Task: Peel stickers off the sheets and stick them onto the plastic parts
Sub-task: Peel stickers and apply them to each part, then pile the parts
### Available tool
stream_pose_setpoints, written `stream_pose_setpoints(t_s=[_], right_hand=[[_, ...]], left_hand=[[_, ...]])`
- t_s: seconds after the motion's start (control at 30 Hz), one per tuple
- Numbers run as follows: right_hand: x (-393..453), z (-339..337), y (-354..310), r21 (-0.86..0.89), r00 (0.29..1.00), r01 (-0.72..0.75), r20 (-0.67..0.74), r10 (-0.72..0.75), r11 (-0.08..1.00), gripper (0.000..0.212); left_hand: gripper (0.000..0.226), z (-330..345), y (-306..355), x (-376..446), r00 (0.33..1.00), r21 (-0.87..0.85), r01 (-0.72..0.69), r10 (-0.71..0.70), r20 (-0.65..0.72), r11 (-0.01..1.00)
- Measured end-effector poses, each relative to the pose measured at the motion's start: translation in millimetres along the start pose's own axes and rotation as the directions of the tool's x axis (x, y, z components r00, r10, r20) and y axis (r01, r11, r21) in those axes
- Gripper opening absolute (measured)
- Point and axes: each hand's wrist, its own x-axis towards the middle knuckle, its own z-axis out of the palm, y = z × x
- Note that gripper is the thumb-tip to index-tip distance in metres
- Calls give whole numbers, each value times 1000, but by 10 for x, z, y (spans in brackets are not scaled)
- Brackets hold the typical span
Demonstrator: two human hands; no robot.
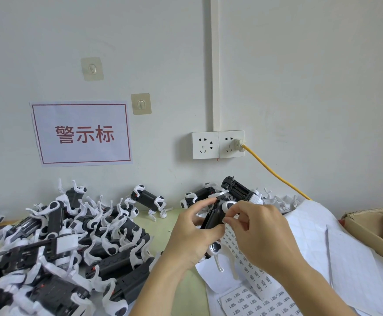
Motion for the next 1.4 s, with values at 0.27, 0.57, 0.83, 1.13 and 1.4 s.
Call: stream_pose_setpoints(t_s=[0.27, 0.57, 0.83, 1.13, 1.4], right_hand=[[14, -3, 11, -17, 999, -43, -27, 43, 999, 7], [19, -18, -24, -15, 993, -98, -74, 97, 995, 9], [27, -9, -24, -33, 988, -122, -94, 118, 992, 12], [12, -15, -17, -17, 994, -72, -85, 71, 997, 13], [-74, -58, -75, 95, 988, 155, 8, -156, 983, 30]], left_hand=[[55, 8, -1, 0, 1000, 6, -10, 10, -4, 1000], [55, 11, 4, -14, 1000, 17, -9, 9, -3, 1000], [55, 15, 7, -13, 1000, 26, -10, 10, -7, 1000], [53, 10, 25, -20, 1000, -9, -8, 8, -24, 1000], [48, -39, 40, 6, 991, -106, 37, -49, -123, 994]])
